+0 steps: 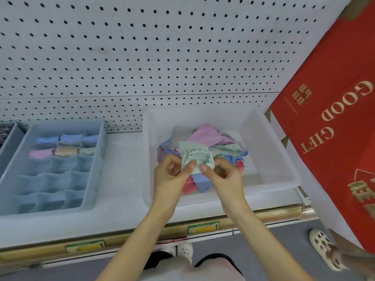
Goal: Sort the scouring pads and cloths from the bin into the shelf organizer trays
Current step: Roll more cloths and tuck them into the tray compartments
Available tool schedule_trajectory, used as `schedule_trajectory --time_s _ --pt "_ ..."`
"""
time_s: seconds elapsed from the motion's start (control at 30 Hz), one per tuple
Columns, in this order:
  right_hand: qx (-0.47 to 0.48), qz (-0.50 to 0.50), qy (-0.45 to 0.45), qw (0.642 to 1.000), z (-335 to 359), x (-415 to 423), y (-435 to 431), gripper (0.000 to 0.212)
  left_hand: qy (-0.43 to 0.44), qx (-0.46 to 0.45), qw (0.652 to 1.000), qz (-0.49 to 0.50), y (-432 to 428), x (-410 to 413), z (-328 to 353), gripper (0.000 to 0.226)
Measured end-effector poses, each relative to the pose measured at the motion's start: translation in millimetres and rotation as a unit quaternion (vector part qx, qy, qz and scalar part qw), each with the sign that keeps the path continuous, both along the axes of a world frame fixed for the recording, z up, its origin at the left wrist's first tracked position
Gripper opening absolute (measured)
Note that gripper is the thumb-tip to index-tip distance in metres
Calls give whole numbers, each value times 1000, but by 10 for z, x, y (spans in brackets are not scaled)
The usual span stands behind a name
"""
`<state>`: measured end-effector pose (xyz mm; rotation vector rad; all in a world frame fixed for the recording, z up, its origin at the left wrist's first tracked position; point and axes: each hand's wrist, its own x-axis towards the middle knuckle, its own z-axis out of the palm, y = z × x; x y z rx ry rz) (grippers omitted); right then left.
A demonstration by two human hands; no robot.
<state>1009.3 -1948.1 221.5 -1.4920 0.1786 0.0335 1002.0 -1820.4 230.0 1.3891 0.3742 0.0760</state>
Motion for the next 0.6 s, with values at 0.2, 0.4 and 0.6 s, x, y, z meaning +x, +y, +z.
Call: schedule_trajectory --time_s 0.2,0.4,0.6 --pt "43 4 48 998 -68 0 -24 31 34 -100 989 -102 126 37 -44 55" --pt "68 125 118 983 -42 59 -180 49 21 -5 975 -219 283 67 -55 40" --pt "93 245 124 957 68 125 -252 36 5 21 968 -251 352 84 17 40"
